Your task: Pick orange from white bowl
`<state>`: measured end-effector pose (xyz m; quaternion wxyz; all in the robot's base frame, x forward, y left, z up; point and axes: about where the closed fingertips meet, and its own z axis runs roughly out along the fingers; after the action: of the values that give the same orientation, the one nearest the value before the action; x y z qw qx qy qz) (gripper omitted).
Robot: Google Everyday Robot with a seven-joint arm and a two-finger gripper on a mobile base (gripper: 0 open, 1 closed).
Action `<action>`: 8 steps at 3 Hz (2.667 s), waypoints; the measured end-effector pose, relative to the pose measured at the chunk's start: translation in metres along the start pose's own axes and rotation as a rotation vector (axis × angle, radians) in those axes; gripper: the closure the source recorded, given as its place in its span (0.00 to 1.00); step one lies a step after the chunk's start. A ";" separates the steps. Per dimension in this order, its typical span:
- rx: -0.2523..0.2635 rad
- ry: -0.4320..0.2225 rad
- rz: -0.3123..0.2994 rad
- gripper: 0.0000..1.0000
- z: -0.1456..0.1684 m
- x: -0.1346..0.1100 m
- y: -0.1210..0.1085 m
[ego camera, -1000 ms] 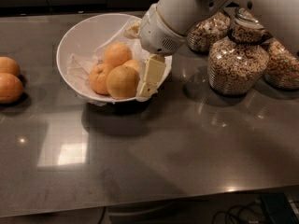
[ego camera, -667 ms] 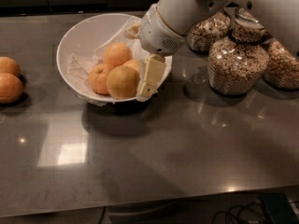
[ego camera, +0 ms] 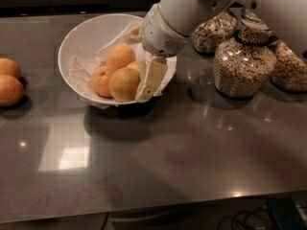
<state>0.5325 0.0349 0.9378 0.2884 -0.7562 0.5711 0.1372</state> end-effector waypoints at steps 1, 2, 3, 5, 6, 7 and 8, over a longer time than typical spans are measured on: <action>-0.001 -0.001 -0.005 0.17 0.001 -0.002 0.000; -0.006 -0.004 -0.011 0.26 0.004 -0.004 -0.001; -0.017 -0.010 -0.015 0.35 0.011 -0.005 -0.002; -0.038 -0.025 -0.012 0.38 0.023 -0.005 -0.003; -0.043 -0.027 -0.008 0.38 0.025 -0.004 -0.001; -0.047 -0.029 -0.005 0.38 0.028 -0.003 -0.001; -0.051 -0.030 0.000 0.38 0.031 0.000 0.000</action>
Offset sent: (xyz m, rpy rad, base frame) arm 0.0027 0.0136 -0.0048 0.0046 0.0011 0.0352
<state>0.5364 0.0535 0.9136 0.2774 -0.7610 0.5633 0.1630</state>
